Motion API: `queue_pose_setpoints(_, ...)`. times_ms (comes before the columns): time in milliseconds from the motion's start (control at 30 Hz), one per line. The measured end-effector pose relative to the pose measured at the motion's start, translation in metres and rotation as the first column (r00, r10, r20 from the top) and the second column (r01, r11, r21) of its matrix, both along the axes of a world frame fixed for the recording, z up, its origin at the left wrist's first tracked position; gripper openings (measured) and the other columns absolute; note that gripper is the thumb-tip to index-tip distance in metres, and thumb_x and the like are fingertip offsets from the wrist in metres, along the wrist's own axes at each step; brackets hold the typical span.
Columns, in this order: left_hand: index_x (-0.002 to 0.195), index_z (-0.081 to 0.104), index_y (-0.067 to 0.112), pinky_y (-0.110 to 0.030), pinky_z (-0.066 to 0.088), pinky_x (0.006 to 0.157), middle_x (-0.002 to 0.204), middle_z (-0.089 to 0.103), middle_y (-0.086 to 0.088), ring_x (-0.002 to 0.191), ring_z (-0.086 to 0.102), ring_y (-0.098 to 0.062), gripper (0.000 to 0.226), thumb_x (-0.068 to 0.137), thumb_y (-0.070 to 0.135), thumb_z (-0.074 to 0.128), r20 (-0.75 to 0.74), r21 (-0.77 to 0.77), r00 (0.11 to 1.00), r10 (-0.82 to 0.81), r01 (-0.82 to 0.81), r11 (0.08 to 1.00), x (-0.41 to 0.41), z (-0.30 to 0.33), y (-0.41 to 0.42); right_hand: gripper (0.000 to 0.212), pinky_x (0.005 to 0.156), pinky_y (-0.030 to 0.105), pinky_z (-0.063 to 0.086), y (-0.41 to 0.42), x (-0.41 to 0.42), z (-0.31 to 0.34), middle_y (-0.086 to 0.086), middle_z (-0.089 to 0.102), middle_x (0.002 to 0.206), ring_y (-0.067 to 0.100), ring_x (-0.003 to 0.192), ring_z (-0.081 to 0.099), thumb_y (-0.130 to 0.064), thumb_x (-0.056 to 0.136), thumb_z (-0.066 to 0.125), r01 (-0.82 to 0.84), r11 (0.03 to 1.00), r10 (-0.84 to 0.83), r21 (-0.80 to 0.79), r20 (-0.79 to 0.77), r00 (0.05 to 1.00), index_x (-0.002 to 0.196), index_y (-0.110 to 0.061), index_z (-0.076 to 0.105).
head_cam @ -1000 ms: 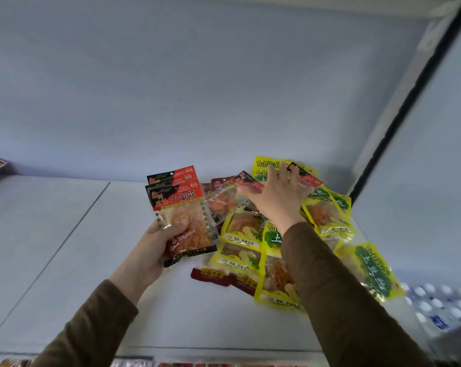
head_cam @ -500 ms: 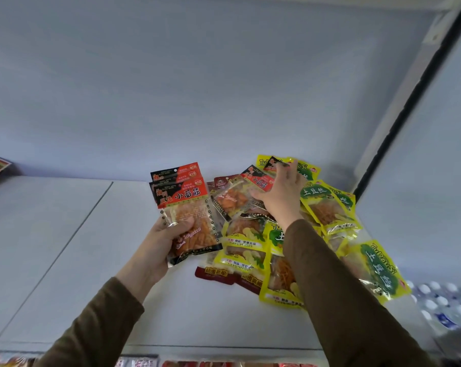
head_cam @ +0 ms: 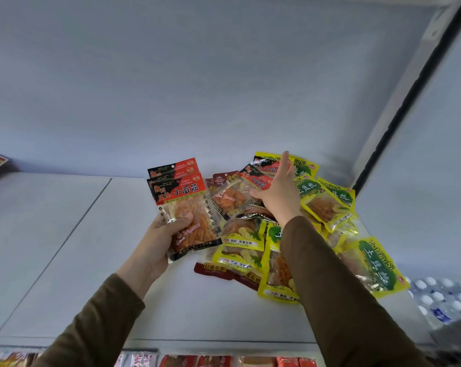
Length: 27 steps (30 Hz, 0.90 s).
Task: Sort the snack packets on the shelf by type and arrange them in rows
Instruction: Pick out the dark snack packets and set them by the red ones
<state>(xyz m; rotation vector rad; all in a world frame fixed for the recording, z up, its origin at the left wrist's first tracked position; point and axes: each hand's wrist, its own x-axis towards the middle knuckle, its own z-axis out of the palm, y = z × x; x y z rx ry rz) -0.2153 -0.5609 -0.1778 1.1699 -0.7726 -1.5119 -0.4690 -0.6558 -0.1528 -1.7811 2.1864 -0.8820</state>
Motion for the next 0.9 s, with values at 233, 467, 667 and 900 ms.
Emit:
queue_pose_setpoints(233,0.123,0.065,0.020,-0.028,0.060,0.063,0.110,0.079,-0.004,0.093,0.078,-0.021,0.040,0.085,0.023,0.077,0.001,0.013,1.000,0.006,-0.006,1.000,0.002,0.000,0.000,0.126,0.052,0.015,0.055,-0.011,0.000,0.014,0.003,0.015,0.169,0.002,0.095,0.063,0.012,0.081,0.072,-0.049,0.991,0.113,-0.127,0.569,0.815,0.160,-0.040,-0.011)
queue_pose_setpoints(467,0.125,0.064,0.018,-0.030,0.061,0.063,0.112,0.079,-0.006,0.094,0.078,-0.023,0.045,0.083,0.022,0.078,-0.032,0.029,0.999,0.010,-0.009,1.000,0.009,-0.003,-0.004,0.097,0.088,0.023,0.055,-0.040,-0.015,0.043,-0.001,0.051,0.139,0.002,0.102,0.065,0.012,0.079,0.073,0.036,0.977,0.152,-0.208,0.810,0.566,0.158,-0.015,0.026)
queue_pose_setpoints(667,0.127,0.063,0.014,-0.029,0.062,0.063,0.112,0.078,-0.009,0.093,0.078,-0.024,0.050,0.080,0.023,0.079,-0.083,0.065,0.996,0.021,-0.016,0.998,0.012,-0.005,-0.009,0.057,0.059,0.021,0.055,-0.042,-0.021,0.072,0.007,0.074,0.108,0.014,0.081,0.074,0.013,0.081,0.070,-0.034,0.983,0.182,-0.179,0.968,0.175,0.132,-0.009,0.055)
queue_pose_setpoints(900,0.133,0.060,0.013,-0.042,0.058,0.091,0.119,0.076,-0.013,0.105,0.075,-0.028,0.041,0.100,0.037,0.060,-0.112,0.112,0.993,-0.041,0.054,0.992,0.011,0.001,-0.014,0.035,0.075,0.032,0.053,-0.008,0.007,0.070,0.008,0.076,0.088,0.017,0.077,0.069,-0.007,0.078,0.070,-0.431,0.898,0.084,-0.092,0.996,-0.037,0.112,-0.004,0.060)
